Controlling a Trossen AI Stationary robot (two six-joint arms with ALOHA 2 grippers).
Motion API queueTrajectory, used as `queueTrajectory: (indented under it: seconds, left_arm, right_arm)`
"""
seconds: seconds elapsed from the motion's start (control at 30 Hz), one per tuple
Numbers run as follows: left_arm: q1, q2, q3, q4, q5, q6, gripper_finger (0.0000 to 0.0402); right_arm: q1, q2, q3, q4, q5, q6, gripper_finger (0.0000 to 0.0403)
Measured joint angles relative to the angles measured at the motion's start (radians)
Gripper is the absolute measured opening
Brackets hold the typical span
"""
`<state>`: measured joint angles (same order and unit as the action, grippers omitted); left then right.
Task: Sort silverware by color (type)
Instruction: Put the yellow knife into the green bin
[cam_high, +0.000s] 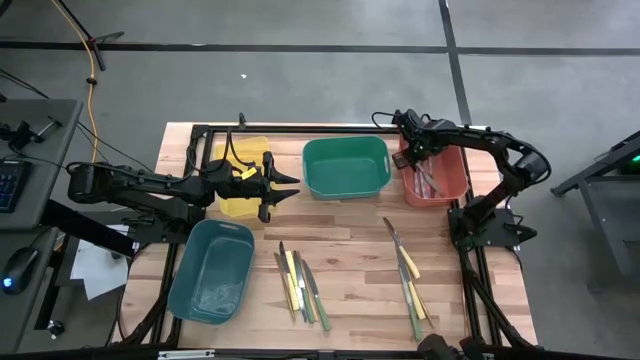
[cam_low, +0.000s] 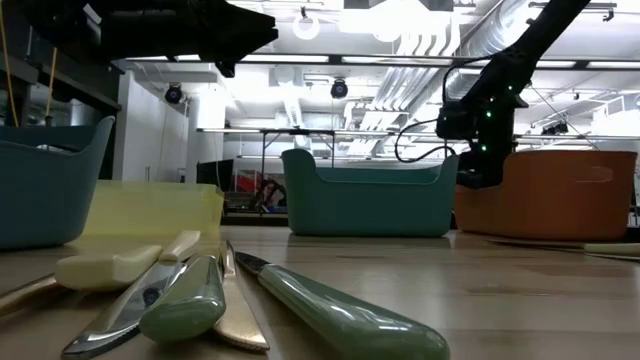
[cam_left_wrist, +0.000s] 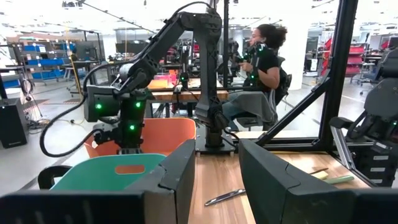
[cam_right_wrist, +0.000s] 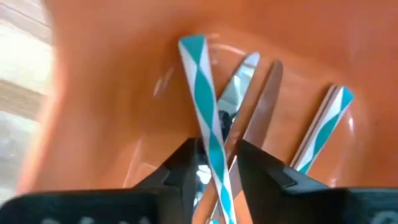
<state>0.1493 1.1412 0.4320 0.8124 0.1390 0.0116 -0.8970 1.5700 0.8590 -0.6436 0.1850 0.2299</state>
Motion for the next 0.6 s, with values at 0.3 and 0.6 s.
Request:
queueTrajectory:
  seconds: [0.3, 0.6]
  left_arm:
    - [0.000, 0.000, 0.000, -0.005, 0.000, 0.000, 0.0115]
    - [0.000, 0.000, 0.000, -0.009, 0.000, 0.000, 0.0115]
  right_arm:
    - [0.001, -0.007, 0.183, -0.255, -0.001, -0.056, 0.0163]
    - [0.092, -0.161, 0.233, -0.298, 0.007, -0.112, 0.0169]
